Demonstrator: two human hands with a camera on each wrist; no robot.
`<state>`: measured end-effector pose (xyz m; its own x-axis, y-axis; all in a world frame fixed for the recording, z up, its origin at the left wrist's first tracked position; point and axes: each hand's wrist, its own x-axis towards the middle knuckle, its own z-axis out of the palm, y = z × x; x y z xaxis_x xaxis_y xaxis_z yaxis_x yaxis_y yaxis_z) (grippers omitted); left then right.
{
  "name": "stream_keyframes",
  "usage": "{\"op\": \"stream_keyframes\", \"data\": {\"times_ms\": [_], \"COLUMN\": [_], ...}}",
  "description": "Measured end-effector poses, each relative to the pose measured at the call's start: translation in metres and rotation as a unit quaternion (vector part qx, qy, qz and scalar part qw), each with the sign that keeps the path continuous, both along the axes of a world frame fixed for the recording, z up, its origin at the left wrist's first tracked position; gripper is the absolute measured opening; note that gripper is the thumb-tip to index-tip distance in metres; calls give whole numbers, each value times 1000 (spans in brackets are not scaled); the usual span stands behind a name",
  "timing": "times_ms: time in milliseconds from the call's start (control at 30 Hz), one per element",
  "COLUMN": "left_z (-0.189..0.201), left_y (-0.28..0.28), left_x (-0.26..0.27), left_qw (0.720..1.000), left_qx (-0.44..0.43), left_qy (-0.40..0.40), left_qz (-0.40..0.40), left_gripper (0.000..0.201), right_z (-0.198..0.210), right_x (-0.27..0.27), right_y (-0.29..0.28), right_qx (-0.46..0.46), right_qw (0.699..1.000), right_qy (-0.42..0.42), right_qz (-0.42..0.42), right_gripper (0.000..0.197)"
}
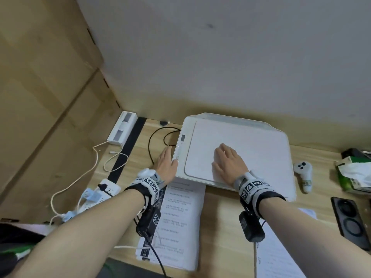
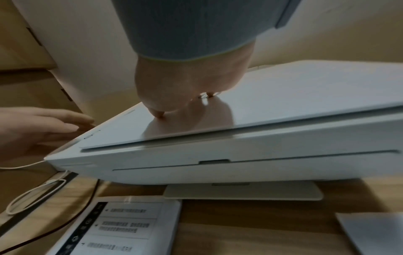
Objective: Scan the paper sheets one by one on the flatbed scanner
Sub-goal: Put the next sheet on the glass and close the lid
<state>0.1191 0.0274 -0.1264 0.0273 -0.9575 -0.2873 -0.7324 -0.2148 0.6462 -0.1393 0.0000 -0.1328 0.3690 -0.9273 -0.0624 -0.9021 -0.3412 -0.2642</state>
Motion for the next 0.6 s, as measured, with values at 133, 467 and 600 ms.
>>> {"op": "stream_keyframes", "data": {"times_ms": [133, 467, 600], "left_z": [-13, -25, -33], "left_y": [-13, -55, -55], "left_x": [-1, -24, -27], "left_qw": [992, 937, 937], "left_qx": [72, 110, 83], "left_qy": [69, 238, 250], "left_qz": [76, 233, 229], "left_gripper": [37, 41, 36], "right_z": [-10, -30, -31], "right_x": [22, 30, 29], "right_y": [-5, 2, 2], "right_qx": [10, -4, -8], "right_qw": [1000, 997, 996], "right_qy": [-17, -28, -27], "right_qz": [-22, -74, -84], "right_gripper": [58, 64, 63]}}
